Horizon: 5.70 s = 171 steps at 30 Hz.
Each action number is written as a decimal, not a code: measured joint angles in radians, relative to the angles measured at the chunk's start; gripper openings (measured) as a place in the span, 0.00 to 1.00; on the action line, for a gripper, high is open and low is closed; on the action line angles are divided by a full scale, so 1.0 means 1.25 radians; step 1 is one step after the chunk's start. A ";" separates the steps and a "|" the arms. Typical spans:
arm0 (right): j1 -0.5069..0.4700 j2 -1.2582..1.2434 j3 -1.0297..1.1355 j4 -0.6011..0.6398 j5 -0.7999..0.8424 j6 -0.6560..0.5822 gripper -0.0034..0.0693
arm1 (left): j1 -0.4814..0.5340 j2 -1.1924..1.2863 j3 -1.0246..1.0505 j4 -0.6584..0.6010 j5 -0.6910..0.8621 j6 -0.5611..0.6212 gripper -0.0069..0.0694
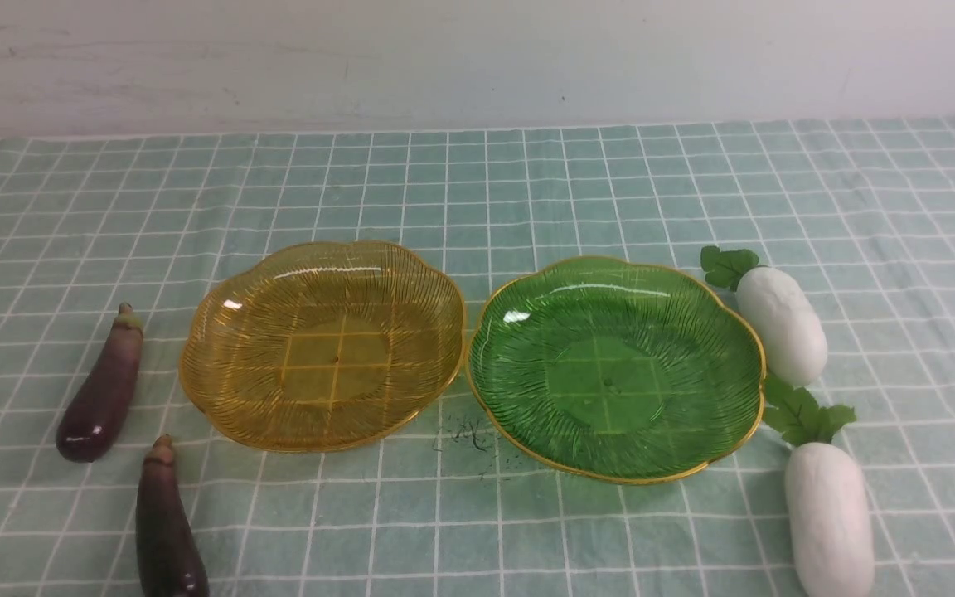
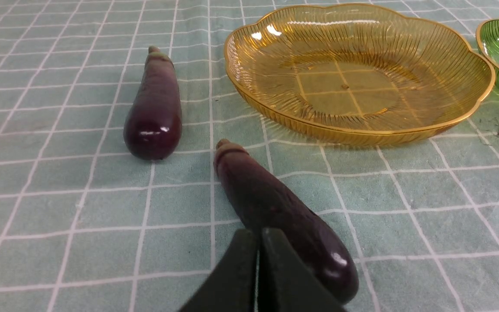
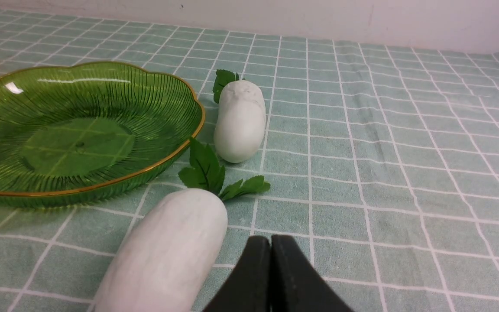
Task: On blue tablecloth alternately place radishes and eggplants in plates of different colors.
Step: 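Place the white radish on the plate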
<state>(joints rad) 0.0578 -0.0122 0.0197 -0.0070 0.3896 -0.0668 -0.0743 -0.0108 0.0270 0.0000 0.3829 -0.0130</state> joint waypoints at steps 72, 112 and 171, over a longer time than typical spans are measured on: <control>0.009 0.906 -0.537 0.285 0.329 -0.185 0.18 | 0.000 0.711 -0.368 -0.449 0.425 0.143 0.08; 0.018 1.262 -0.873 0.458 0.547 -0.276 0.75 | 0.000 0.712 -0.368 -0.449 0.424 0.174 0.08; -0.037 1.572 -0.982 0.559 0.070 -0.471 0.61 | 0.000 0.712 -0.368 -0.450 0.424 0.174 0.08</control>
<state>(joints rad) 0.0114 1.9528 -1.2081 0.6918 0.4770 -0.6552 -0.0743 0.8799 -0.4331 -0.5620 0.9123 0.2047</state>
